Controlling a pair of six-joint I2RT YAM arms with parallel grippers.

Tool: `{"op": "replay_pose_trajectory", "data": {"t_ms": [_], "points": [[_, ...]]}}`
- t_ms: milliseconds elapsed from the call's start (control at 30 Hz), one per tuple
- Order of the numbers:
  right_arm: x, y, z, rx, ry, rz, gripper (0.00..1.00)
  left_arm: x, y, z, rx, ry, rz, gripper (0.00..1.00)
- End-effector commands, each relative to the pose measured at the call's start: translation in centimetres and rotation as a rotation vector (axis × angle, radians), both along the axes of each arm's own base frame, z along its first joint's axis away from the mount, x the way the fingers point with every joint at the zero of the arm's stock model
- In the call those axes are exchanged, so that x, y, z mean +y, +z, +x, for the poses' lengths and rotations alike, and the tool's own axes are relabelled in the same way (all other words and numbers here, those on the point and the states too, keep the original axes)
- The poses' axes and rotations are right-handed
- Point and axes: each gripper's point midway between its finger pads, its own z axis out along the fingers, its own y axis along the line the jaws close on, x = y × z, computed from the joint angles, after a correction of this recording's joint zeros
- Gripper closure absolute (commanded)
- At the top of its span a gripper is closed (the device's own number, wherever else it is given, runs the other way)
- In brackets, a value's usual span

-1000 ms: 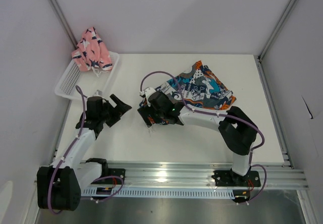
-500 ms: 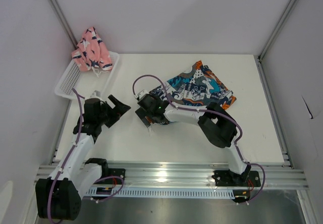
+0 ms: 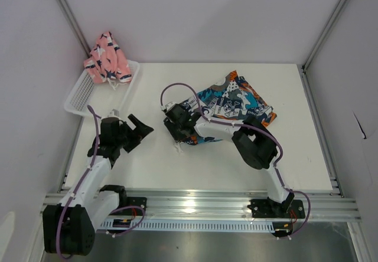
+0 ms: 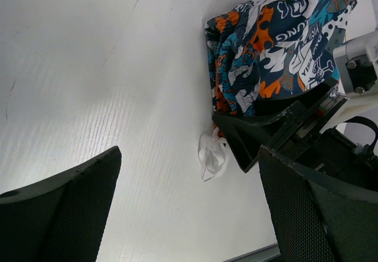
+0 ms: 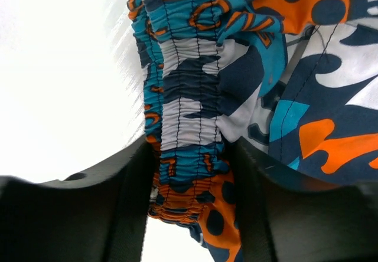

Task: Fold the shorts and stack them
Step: Fold the shorts

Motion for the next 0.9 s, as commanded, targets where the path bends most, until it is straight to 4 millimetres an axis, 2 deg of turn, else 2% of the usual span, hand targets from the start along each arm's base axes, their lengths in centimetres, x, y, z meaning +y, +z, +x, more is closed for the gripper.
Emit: {"op": "replay_pose_trajectory", "data": {"t_ms": [0,167,367,400,467,533,567,633,733,767,800,867], "points": [[-1.5,-0.8,-0.2,0.057,-0.041,-0.003,0.49,0.1,0.1,0.7,-0.037,-0.005,0.003,0.01],[-1.3,-0.7,-0.2,0.147,-0.041,0.111,0.55,-0.7,-0.8,0.9,-0.039,-0.029,-0.018,0.01],[-2.0,-0.7,-0.1,0.234,-0.045,0.215,0.55,-3.9,-1.0,2.2,-0.063,-0.090,-0.005,0.01],[-1.4,-0.4,-0.5,0.268,-0.020,0.263,0.55,-4.6,-1.1,2.3,-0.063,-0.098,-0.008,0.01],[-2.0,-0.4,-0.2,0.315,-0.043,0.313,0.55,-5.4,-0.8,3.4,-0.100,-0.099,-0.033,0.01],[-1.6,0.0,-0.6,0.362,-0.026,0.377,0.55,-6.1,-1.0,4.0,-0.108,-0.108,-0.042,0.02],[-2.0,0.0,-0.2,0.371,-0.037,0.394,0.55,-6.4,-2.0,4.3,-0.082,-0.113,-0.044,0.02],[-1.9,-0.1,-0.5,0.411,-0.023,0.431,0.55,-7.5,-1.4,5.3,-0.107,-0.128,-0.069,0.02],[-2.1,0.0,-0.3,0.443,-0.022,0.475,0.54,-8.7,-2.4,6.0,-0.094,-0.129,-0.081,0.02],[-2.0,0.1,-0.2,0.447,-0.020,0.483,0.54,-9.1,-2.0,6.7,-0.109,-0.124,-0.099,0.02],[-2.2,0.0,0.0,0.447,-0.024,0.490,0.54,-9.5,-3.2,6.7,-0.071,-0.129,-0.104,0.02],[-2.1,0.1,0.0,0.453,-0.015,0.507,0.54,-10.2,-3.5,7.4,-0.063,-0.122,-0.147,0.02]]}}
